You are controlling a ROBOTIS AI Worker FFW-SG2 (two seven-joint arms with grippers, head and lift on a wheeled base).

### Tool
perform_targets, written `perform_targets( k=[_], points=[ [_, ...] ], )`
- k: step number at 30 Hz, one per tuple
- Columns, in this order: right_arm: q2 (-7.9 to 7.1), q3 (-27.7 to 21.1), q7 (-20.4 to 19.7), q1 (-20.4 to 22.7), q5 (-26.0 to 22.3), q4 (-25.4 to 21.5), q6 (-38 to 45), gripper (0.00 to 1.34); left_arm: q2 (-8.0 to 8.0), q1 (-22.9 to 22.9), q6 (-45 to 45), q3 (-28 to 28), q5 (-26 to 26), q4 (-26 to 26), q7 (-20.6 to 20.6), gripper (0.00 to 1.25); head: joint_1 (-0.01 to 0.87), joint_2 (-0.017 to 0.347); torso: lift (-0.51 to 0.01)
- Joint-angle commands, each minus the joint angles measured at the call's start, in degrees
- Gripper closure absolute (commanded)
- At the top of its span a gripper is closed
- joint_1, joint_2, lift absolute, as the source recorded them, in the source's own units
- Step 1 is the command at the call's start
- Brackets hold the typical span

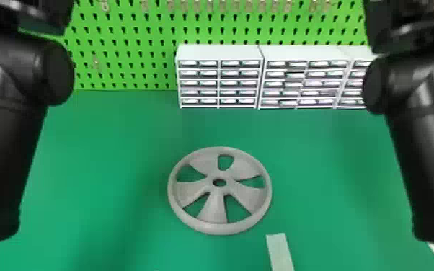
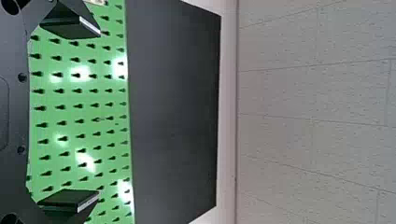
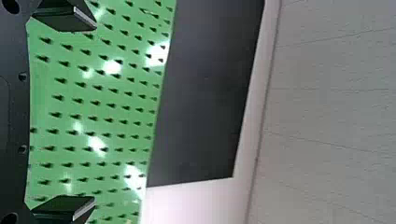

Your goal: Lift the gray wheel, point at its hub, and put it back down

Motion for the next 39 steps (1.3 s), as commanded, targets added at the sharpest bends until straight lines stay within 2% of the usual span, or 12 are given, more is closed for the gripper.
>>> perform_targets(
  k=[1, 5, 8, 13, 28, 33, 39],
  points=[
    [0.81, 0.03, 0.0, 3.92, -2.03, -1.13, 0.04, 0.0, -0.02, 3.57, 0.5, 0.4, -0.25, -2.09, 0.0, 0.08, 0.692, 0.048, -0.088],
    [1.51, -0.5, 0.0, 7.17, -2.82, -2.01, 1.01, 0.0, -0.11, 6.47, 0.5, 0.75, -0.42, -3.23, 0.09, 0.08, 0.692, 0.048, -0.088],
    [2.04, -1.38, 0.0, 9.54, -2.91, -2.36, 1.36, 0.0, -0.81, 8.5, 0.5, 1.02, -0.34, -3.41, 0.09, 0.08, 0.692, 0.048, -0.088],
    [1.77, -1.56, 0.0, 12.7, -2.82, -3.06, 3.65, 0.0, -1.25, 11.4, 1.02, 0.32, -0.34, -3.32, 0.0, 0.08, 0.692, 0.048, -0.088],
    [1.86, 0.11, 0.09, 18.42, -2.82, -3.24, 7.87, 0.0, -1.61, 20.18, 4.19, -0.04, 1.77, -3.23, 0.0, 0.08, 0.692, 0.048, -0.088],
    [2.04, 0.29, 0.09, 20.53, -4.67, -3.15, 8.57, 0.0, -1.61, 22.29, 4.19, -0.3, -0.34, -3.23, -1.05, 0.08, 0.692, 0.048, -0.088],
    [2.21, 1.17, 0.09, 22.72, -4.14, -3.06, 9.89, 0.0, -1.69, 24.49, 4.19, -0.56, -1.3, -2.8, -1.84, 0.08, 0.692, 0.048, -0.088]
  ],
)
